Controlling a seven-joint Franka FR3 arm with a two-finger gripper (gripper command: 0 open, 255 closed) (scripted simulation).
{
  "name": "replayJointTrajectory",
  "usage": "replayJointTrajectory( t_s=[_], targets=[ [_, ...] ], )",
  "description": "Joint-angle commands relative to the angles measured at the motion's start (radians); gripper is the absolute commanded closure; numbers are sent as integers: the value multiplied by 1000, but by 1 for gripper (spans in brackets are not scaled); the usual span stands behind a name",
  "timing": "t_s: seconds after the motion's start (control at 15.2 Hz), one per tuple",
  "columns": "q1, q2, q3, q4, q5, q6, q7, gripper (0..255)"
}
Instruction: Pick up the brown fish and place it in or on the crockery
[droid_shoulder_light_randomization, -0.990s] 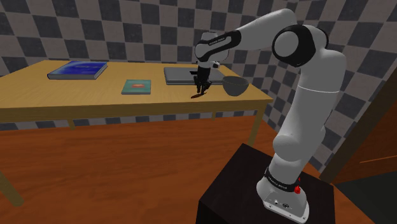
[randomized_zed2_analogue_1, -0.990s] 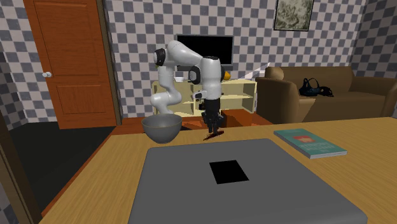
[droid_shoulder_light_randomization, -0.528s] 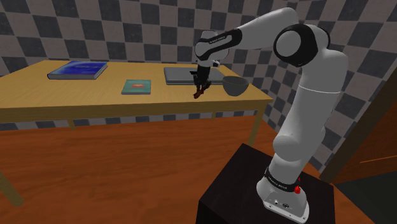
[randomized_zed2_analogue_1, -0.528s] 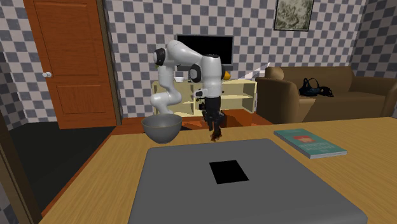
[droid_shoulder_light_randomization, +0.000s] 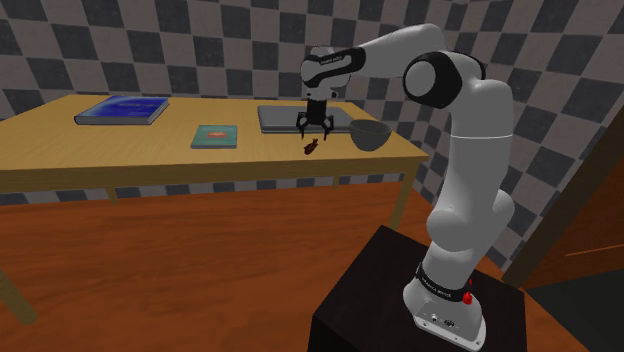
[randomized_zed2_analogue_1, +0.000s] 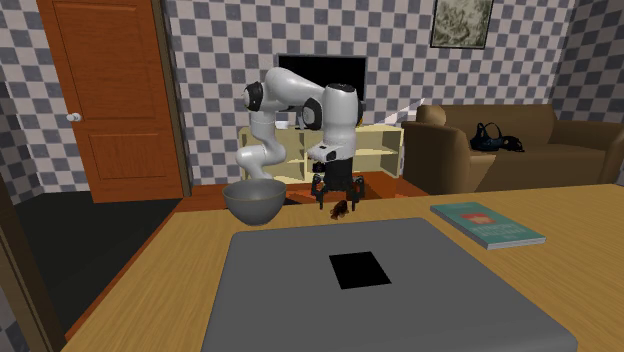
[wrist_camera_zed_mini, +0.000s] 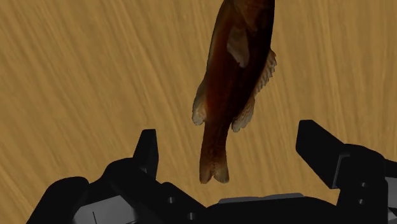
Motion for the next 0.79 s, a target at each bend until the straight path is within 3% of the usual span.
replayJointTrajectory(
  t_s=[0.0,0.73],
  targets=[
    [-1,4,2,-21,-1,23,-16,0],
    [0,8,2,-49,0,56,-16,0]
  ],
)
